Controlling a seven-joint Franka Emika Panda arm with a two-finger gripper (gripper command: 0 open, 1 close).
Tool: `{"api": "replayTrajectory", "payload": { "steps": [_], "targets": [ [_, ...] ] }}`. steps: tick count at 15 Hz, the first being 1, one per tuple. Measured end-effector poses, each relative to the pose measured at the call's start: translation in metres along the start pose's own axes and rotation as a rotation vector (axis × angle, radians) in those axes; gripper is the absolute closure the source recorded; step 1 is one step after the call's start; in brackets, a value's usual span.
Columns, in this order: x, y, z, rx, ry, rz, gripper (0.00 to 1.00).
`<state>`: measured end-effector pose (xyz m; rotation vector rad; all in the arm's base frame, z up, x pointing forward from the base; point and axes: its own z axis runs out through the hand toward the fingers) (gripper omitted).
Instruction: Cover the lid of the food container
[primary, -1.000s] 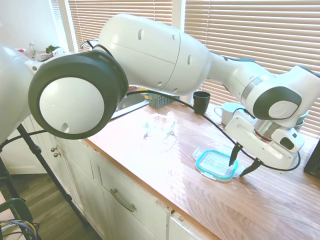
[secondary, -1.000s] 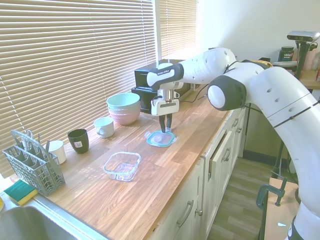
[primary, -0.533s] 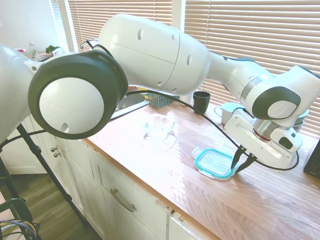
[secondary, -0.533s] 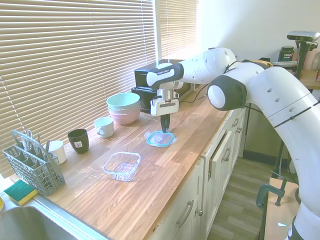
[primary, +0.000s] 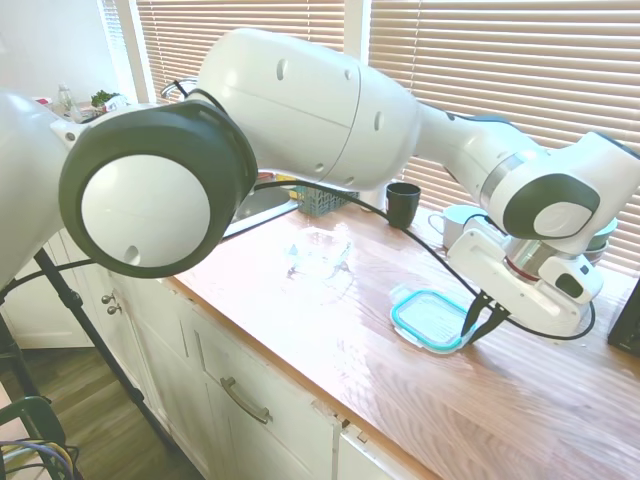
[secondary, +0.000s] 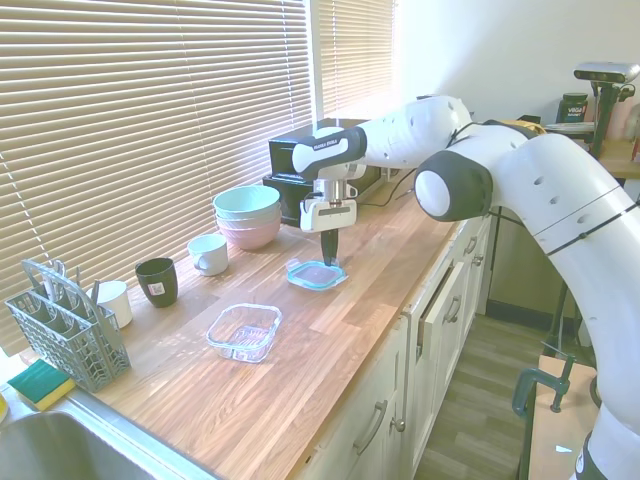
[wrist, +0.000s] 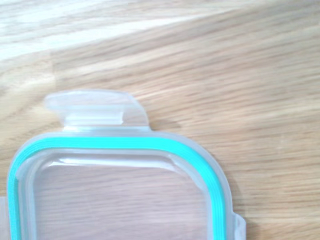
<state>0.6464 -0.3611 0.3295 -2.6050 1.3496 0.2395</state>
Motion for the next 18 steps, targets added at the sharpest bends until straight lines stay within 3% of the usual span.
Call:
{"api": "replayTrajectory", "payload": {
  "steps": [8, 18],
  "targets": [
    [-0.054, -0.021, -0.065, 0.039, 0.046, -0.032, 1.0],
    [-0.145, -0.062, -0.14, 0.02, 0.136, -0.064, 1.0]
  ]
}}
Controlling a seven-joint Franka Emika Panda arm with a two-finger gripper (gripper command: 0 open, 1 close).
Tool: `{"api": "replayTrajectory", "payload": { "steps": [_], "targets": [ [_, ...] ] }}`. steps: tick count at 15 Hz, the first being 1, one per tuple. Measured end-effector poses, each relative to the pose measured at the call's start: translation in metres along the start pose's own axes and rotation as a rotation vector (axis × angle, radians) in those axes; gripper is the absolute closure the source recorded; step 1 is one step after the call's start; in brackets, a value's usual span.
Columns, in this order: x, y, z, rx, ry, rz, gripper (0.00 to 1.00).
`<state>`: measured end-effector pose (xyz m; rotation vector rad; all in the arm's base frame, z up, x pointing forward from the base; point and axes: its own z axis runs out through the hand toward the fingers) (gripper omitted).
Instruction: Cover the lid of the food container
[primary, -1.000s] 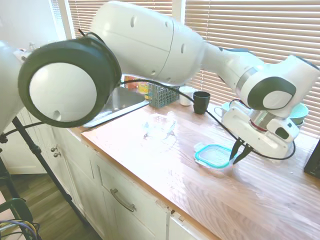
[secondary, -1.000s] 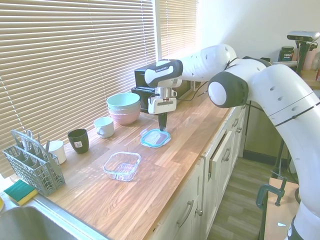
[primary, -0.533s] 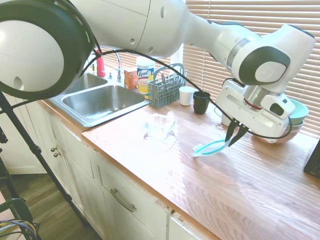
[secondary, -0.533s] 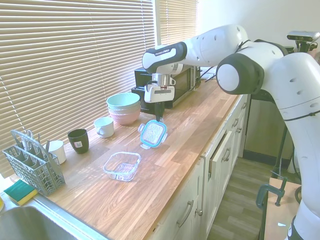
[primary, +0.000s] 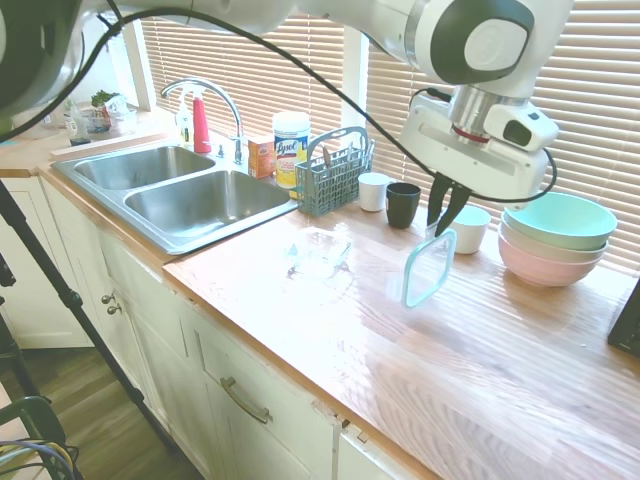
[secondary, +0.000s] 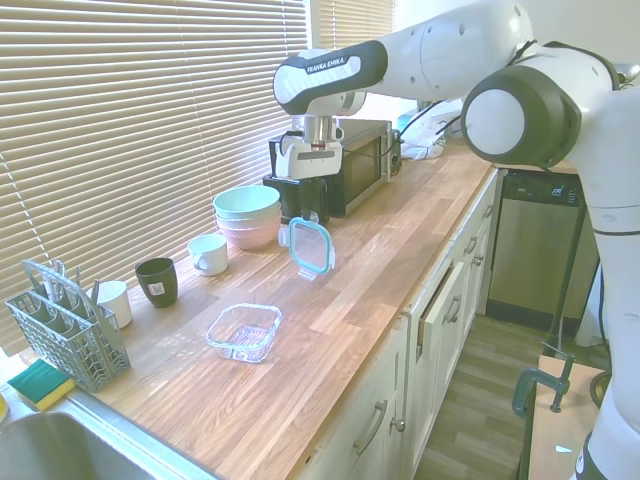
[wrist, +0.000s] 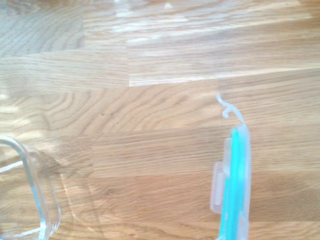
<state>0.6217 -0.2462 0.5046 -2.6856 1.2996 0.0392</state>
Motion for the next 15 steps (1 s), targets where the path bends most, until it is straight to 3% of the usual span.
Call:
{"api": "replayTrajectory", "payload": {
  "steps": [7, 15],
  "targets": [
    [-0.076, -0.077, -0.013, -0.104, 0.08, -0.083, 1.0],
    [-0.117, -0.118, 0.0, -0.207, 0.14, -0.176, 1.0]
  ]
}}
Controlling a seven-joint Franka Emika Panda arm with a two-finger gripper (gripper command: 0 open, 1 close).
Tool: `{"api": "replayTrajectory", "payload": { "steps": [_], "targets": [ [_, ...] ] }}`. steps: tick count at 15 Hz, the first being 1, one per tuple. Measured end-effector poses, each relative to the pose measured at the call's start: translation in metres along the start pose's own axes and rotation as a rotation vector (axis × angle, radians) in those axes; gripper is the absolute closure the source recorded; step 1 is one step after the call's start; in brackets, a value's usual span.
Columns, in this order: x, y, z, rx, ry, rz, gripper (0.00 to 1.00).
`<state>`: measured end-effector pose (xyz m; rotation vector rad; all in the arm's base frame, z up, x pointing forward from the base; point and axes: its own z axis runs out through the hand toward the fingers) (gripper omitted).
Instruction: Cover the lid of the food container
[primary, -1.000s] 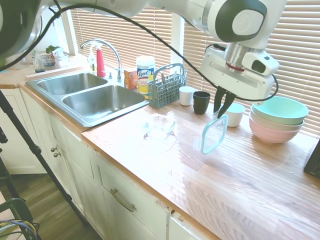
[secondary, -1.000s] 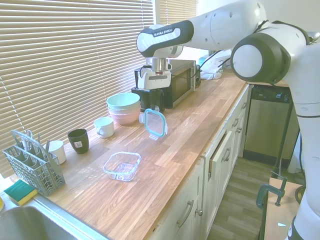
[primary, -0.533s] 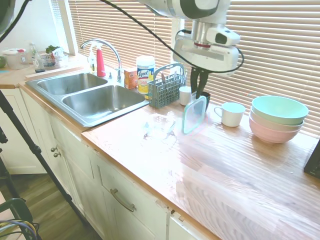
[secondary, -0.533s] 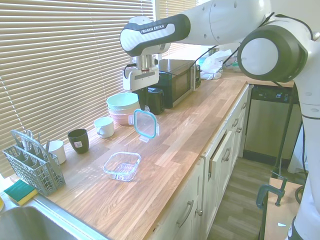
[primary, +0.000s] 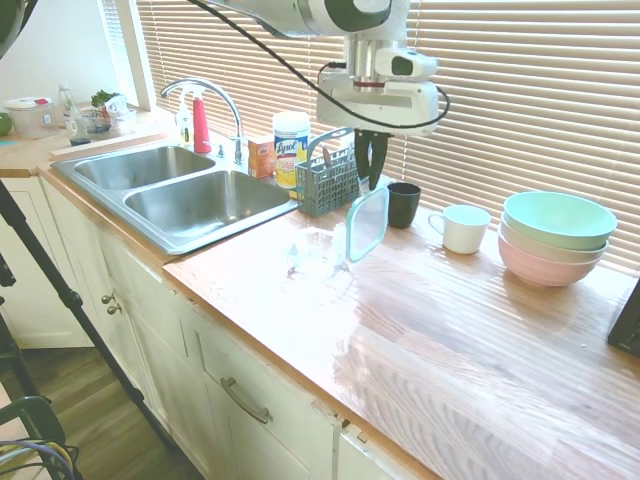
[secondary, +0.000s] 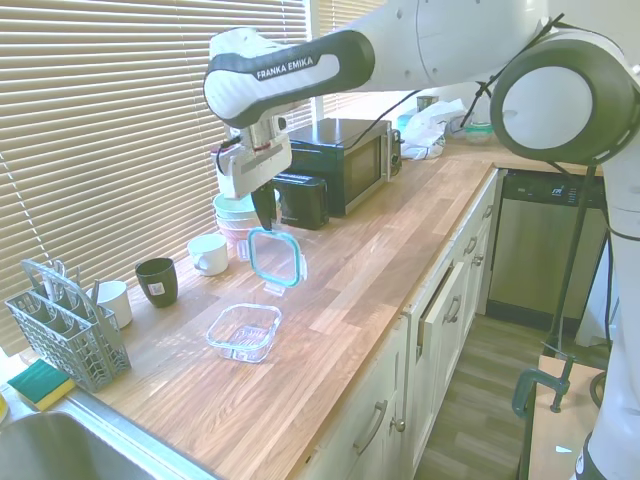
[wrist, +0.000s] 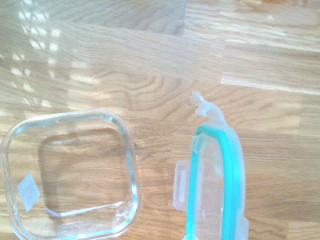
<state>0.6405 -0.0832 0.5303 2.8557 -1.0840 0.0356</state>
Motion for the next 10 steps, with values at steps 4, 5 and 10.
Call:
{"api": "replayTrajectory", "payload": {
  "steps": [4, 5, 10],
  "targets": [
    [-0.01, -0.014, -0.002, -0.039, 0.034, -0.034, 1.0],
    [-0.012, -0.017, -0.002, -0.045, 0.038, -0.04, 1.0],
    [-0.021, -0.038, 0.01, -0.093, 0.059, -0.091, 1.0]
  ]
}}
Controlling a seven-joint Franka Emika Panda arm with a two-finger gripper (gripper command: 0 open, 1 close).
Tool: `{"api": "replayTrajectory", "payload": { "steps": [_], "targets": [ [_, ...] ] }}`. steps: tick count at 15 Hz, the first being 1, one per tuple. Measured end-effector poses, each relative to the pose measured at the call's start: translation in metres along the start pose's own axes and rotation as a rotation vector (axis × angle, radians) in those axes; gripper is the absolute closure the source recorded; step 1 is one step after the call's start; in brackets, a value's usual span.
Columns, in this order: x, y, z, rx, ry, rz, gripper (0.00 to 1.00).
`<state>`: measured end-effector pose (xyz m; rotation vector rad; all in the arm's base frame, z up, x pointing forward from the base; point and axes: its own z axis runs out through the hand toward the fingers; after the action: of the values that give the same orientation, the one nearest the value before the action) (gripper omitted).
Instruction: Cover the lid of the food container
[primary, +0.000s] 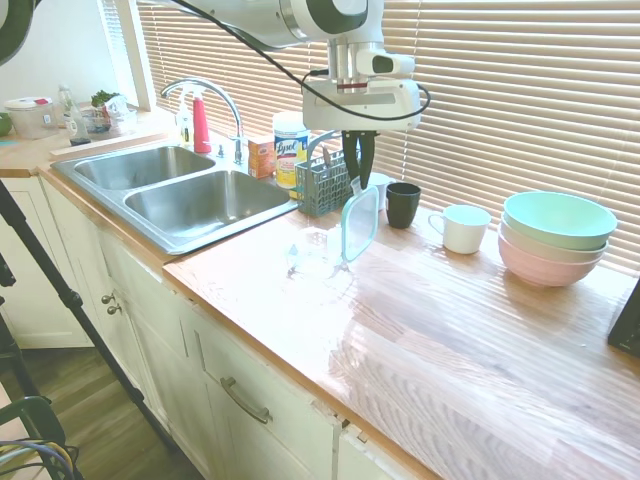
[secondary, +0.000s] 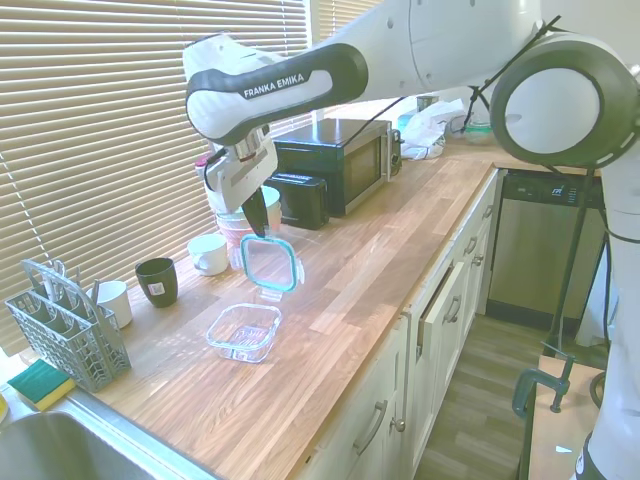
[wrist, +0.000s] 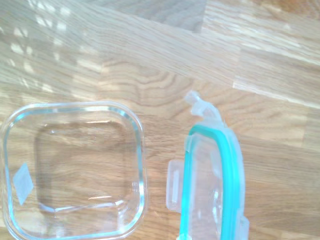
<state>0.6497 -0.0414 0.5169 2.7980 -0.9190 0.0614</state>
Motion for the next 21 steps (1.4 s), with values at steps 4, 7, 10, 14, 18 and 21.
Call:
{"api": "replayTrajectory", "payload": {
  "steps": [4, 7, 10, 14, 18, 21],
  "targets": [
    [-0.006, -0.012, 0.001, -0.016, 0.015, -0.018, 1.0],
    [-0.005, -0.013, 0.002, -0.022, 0.019, -0.02, 1.0],
    [-0.004, -0.012, 0.003, -0.036, 0.028, -0.023, 1.0],
    [-0.001, -0.015, 0.011, -0.056, 0.038, -0.03, 1.0],
    [-0.006, -0.026, 0.013, -0.072, 0.051, -0.05, 1.0],
    [-0.017, -0.042, 0.008, -0.077, 0.066, -0.062, 1.0]
  ]
}}
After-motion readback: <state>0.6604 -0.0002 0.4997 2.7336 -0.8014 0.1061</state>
